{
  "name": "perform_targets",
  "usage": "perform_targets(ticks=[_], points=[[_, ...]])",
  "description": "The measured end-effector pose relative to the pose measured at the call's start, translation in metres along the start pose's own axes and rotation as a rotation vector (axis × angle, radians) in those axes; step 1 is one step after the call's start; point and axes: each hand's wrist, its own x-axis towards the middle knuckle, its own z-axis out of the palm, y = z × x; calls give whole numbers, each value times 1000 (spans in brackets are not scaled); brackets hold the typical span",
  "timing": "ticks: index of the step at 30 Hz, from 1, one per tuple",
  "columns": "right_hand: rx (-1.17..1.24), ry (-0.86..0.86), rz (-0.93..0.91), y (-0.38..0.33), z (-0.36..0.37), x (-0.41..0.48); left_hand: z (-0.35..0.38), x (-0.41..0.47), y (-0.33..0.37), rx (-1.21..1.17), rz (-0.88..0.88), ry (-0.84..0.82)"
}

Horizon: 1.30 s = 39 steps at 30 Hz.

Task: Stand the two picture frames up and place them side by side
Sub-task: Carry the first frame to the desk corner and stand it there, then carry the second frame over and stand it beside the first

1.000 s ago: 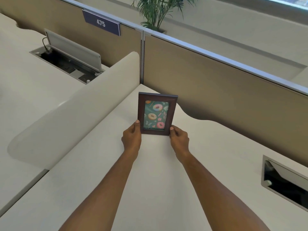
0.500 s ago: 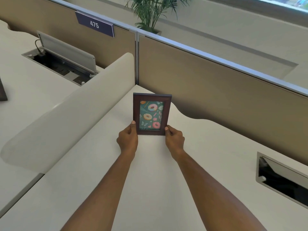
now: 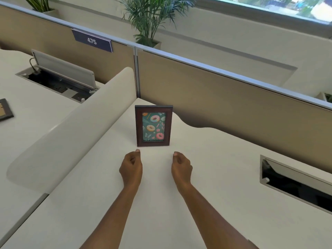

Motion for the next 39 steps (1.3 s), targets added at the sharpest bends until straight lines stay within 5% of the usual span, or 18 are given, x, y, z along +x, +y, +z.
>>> perform_targets(ticks=[8, 18, 24, 30, 39], points=[[93, -72, 36, 50, -84, -121, -19, -104, -3, -55, -53, -247], [70, -72, 68, 125, -225, -237, 8, -286, -34, 55, 162, -638], [9, 155, 189, 180, -301, -261, 31, -354, -56, 106, 314, -663], [65, 450, 252, 228, -352, -251, 45, -377, -69, 200, 276, -687], [218, 254, 91, 226, -353, -229, 56, -396, -81, 207, 233, -607]])
